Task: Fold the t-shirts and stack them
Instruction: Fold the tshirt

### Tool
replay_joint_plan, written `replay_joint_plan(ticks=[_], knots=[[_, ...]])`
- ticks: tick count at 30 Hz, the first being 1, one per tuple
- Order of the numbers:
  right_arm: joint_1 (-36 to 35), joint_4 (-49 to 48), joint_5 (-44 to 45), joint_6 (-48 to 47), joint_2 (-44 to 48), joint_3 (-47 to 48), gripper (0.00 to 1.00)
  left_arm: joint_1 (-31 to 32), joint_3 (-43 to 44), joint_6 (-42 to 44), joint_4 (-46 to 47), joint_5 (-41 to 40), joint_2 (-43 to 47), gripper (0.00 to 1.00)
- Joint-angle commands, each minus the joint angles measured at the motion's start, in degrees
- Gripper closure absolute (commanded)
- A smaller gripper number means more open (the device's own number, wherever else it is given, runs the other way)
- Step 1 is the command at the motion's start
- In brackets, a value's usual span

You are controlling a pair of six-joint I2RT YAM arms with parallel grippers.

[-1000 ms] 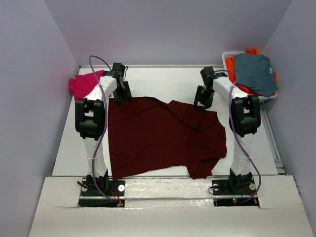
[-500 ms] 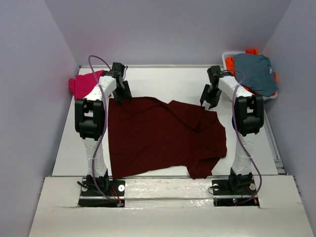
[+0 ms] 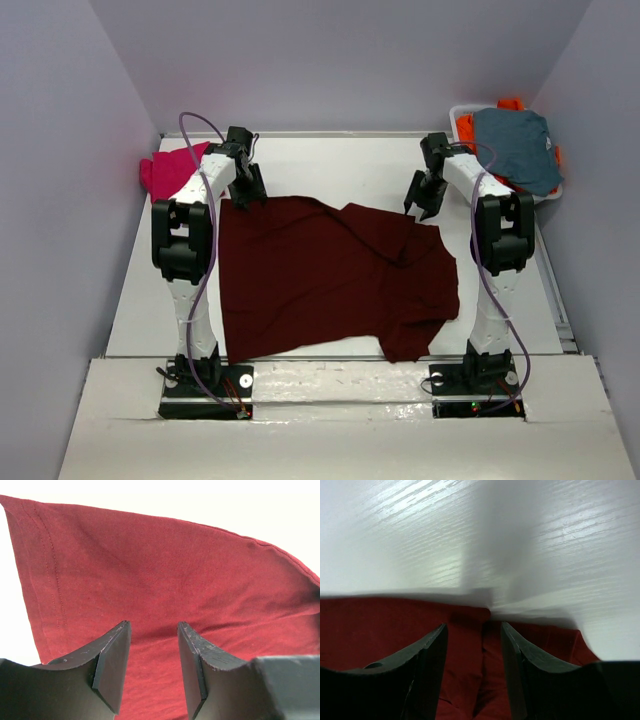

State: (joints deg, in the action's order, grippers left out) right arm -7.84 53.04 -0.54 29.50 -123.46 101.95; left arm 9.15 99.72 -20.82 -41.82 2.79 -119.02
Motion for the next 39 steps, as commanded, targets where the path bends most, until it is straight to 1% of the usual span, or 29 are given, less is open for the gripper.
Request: replay_joint_plan(ticks=[1,11,18,21,22,25,26,29,32,39], knots=[[0.01,-1.79,-1.57,0.56,-0.03,1.93,0.48,-0.36,-0.58,0.69,-0.45,0.11,3.18,0.47],[0.01,-3.38,-4.65,1.09,-2.14,1.32,0.56,-0.36,-0.58,0.69,-0.45,0.11,3.01,0.47],[0.01,-3.38,-4.56,1.0,-1.87,1.06,0.57,-0.36,-0.49,0.69,-0.45,0.11,2.83,0.47],[0.01,-3.11,-4.65,1.0,-1.7,1.58,0.65,-0.36,-0.49,0.69,-0.45,0.2,2.74,0.47],[0.01,-3.03,-4.56,1.09,-1.61,1.67,0.7,-0.36,-0.49,0.69,-0.45,0.29,2.74,0.47],[0.01,-2.85,-4.65,1.09,-1.52,2.11,0.78,-0.36,-0.49,0.69,-0.36,0.2,2.65,0.47],[0.01,-2.59,-4.65,1.0,-1.43,2.2,0.84,-0.36,-0.49,0.69,-0.36,0.2,2.65,0.47],[0.01,-2.15,-5.09,1.0,-1.08,2.81,0.91,-0.36,-0.58,0.69,-0.36,0.29,2.74,0.47],[0.01,-2.15,-5.97,0.91,0.5,2.99,0.93,-0.36,-0.67,0.69,-0.28,0.29,2.66,0.47],[0.01,-0.83,-8.95,-1.72,5.68,4.83,0.93,-0.36,-0.58,0.6,-0.28,0.29,2.57,0.47]])
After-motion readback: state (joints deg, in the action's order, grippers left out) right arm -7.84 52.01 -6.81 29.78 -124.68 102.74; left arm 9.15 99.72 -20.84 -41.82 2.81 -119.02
